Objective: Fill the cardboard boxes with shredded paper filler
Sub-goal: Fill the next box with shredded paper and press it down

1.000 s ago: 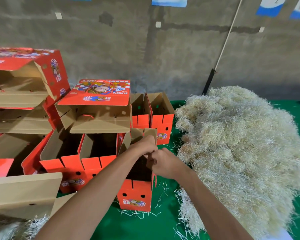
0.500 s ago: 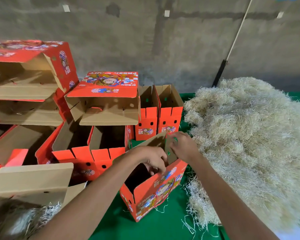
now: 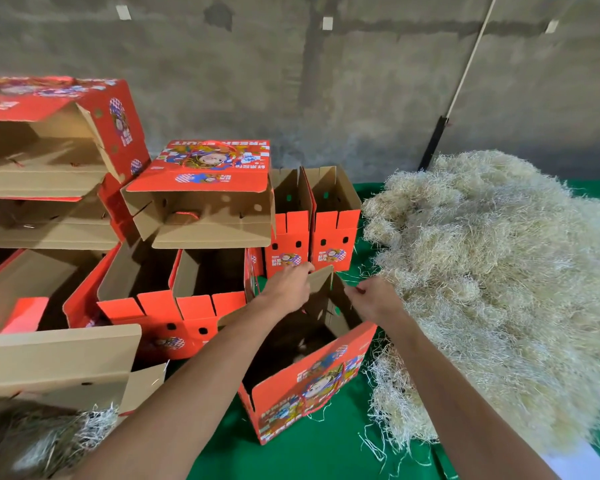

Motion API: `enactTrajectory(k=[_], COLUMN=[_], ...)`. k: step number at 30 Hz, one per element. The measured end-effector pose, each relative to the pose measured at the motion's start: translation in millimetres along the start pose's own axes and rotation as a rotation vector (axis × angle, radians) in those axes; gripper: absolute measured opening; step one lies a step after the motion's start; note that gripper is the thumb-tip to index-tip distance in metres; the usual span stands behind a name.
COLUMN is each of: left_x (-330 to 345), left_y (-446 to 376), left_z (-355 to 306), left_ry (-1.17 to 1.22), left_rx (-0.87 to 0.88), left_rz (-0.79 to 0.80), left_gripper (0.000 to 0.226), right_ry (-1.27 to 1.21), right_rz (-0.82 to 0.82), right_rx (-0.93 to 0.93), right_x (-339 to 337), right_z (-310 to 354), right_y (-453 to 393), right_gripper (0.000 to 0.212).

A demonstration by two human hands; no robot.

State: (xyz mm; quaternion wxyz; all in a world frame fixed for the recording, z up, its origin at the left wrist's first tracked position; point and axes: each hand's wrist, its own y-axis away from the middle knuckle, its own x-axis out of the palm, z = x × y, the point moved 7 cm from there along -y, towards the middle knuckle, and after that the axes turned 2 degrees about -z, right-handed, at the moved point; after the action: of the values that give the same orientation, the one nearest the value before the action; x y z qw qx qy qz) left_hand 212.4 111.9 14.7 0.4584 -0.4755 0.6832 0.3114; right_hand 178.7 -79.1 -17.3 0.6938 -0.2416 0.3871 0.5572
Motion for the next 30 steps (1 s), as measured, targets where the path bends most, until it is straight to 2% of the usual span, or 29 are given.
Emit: enactTrajectory(k=[2,7,11,16,19,21,24,27,30], left_x=[6,23,29,37,45,47,44,49,62], left_y=[-1,0,-1,7,7,-2,-22,-43,-71], left_z=[-4,-12,-22,-29,-31,-41,-67,-88,-96], left_ry=[-0.019,-0.046,-0.115,-0.325,-0.385,-0.204,0.176,0.330,0.392], left_rx=[0.022,-0.001,-0.031,-0.041,-0.034,-0.024,0.013,0.059,0.058], left_rz=[0.054,0.262,0.446,0.640,0.700,0.702,0.655,0.623,0.492], left_gripper=[0.028,0.024,0.022,0.032,0.024,0.028,0.026,0.018,0.018], right_ry=[-0.013,-0.052,-0.113,-0.229,-0.271,-0.285,-0.319,-0.242,-0.044], right_rz=[0.039,0.052,0.105,0.209,0.263,0.284,0.267,0.198,0.103], right_rx=[0.020,0.096,0.168,0.208,0.237,0.252,0.289,0.239,0.162], right_x=[3,8,22,42,58,63,58,40,21], right_z=[-7,-22,-31,-33,-36,-40,-53,-69,-83], right_y=[2,13,19,29,31,28,15,-6,-28], right_gripper=[0.057,0.069,0.068,0.064,0.060,0.056,0.034,0.028,0.035])
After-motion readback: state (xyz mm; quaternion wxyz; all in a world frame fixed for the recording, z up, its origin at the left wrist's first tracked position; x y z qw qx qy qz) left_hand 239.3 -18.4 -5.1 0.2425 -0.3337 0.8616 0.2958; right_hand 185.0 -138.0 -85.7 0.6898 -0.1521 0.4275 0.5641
